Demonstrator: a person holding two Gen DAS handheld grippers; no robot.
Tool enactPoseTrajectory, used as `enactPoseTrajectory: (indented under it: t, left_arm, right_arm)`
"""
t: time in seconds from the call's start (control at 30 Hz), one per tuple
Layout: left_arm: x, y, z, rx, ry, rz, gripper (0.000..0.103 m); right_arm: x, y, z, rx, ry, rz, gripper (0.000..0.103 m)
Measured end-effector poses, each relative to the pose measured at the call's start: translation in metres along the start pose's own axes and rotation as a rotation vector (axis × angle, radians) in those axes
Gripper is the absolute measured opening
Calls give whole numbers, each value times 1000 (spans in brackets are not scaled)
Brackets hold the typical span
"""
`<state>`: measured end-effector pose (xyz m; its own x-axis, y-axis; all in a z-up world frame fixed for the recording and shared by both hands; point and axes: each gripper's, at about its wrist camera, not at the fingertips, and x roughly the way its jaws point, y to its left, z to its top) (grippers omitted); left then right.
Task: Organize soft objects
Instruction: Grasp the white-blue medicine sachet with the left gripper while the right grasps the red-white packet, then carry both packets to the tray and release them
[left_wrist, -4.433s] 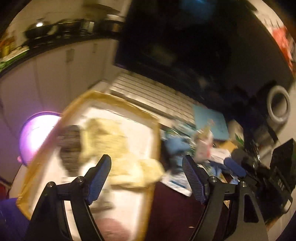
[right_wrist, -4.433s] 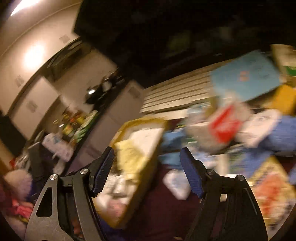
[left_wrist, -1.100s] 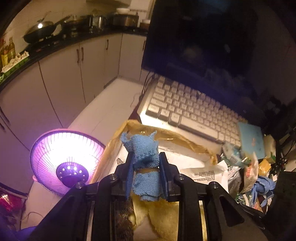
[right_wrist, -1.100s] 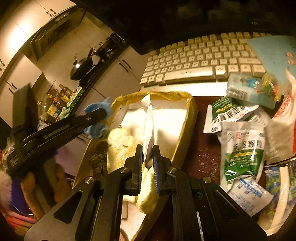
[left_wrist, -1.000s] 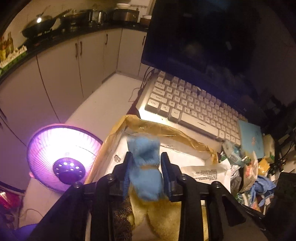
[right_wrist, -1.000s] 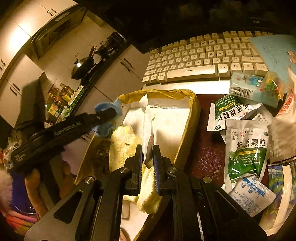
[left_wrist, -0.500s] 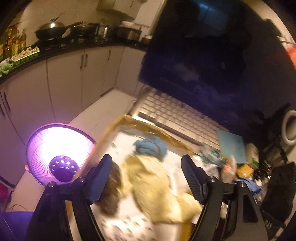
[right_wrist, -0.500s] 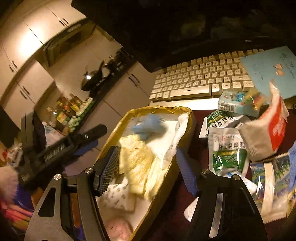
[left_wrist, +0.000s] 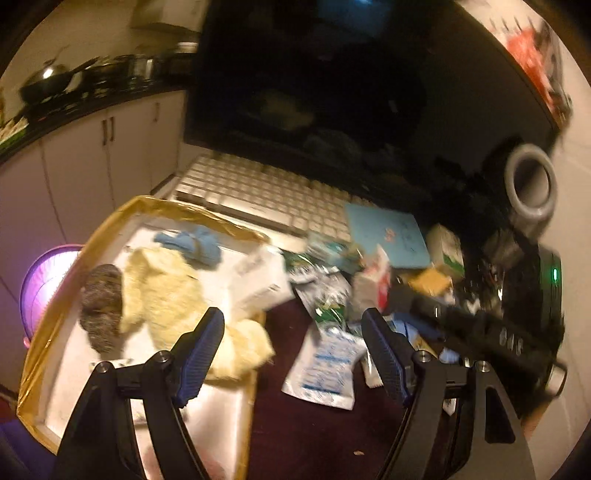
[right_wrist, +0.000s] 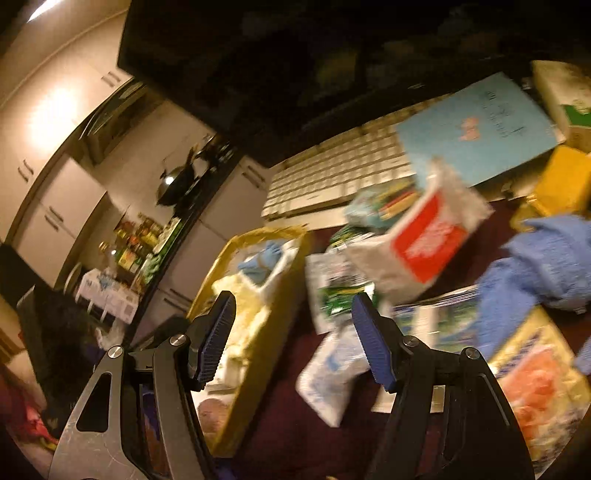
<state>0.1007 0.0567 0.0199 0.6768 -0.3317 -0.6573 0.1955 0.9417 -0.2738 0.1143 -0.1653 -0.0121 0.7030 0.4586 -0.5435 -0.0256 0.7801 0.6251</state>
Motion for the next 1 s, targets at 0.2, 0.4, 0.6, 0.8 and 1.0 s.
enactPoseTrajectory:
  t: [0.2,0.4,0.6,0.8,1.0]
  left_arm:
    - [24,-28,-18,99,92,9,77]
    - [61,-51,-33,217,205,60,76]
    - [89,-49,-41,232,278,98,47]
    - [92,-52,-47,255,272,113,41]
    - [75,-41,-48,186,234,48,30]
  right_arm:
    - [-10,-30,13,70,-17,-32,66]
    - [-3,-44,19,125,-3,-30,66]
    - [4,-52,22,165,28,-49,66]
    - [11,-60,39,287,47,-90,66]
    - [30,-75,43,343,71,-105,66]
